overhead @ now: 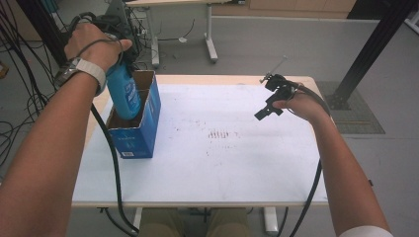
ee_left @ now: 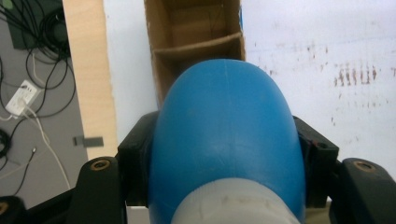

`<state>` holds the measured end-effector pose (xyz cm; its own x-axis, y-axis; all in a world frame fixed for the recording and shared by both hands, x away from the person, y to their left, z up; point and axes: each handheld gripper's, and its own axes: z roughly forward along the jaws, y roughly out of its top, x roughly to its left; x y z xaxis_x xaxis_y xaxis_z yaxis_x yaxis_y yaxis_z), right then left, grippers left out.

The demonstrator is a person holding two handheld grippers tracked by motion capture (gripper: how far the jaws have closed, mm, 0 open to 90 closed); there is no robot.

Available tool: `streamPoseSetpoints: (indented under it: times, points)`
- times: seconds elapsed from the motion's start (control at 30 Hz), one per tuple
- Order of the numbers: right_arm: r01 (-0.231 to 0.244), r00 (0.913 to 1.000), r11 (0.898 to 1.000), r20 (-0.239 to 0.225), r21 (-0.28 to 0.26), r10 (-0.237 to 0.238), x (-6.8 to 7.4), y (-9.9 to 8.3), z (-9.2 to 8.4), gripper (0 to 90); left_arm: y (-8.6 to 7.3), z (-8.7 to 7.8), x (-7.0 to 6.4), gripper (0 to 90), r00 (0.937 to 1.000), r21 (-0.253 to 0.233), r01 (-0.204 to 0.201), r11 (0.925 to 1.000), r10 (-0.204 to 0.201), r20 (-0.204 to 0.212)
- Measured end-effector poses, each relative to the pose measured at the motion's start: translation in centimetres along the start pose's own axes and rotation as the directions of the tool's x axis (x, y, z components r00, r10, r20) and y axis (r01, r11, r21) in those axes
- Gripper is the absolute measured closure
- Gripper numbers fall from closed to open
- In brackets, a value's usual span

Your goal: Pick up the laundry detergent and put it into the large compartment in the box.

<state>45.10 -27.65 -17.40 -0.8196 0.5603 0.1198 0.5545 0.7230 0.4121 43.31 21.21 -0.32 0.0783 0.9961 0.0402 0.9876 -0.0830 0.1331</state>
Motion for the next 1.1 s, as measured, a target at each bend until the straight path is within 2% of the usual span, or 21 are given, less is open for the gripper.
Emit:
streamPoseSetpoints:
  times: [0.73,1.1]
  points:
    - [-0.011,0.9999,1.000,-0.010,0.014,0.012,-0.5,0.0,1.1,11.0,0.3,4.5,0.0,37.2,0.9996,0.001,-0.023,0.9997,0.023,-0.016]
    - [-0.014,0.9998,1.000,-0.010,0.011,0.014,-0.5,-0.2,1.3,11.0,0.6,7.1,0.2,37.1,0.9995,0.017,-0.033,0.9993,0.033,0.001]
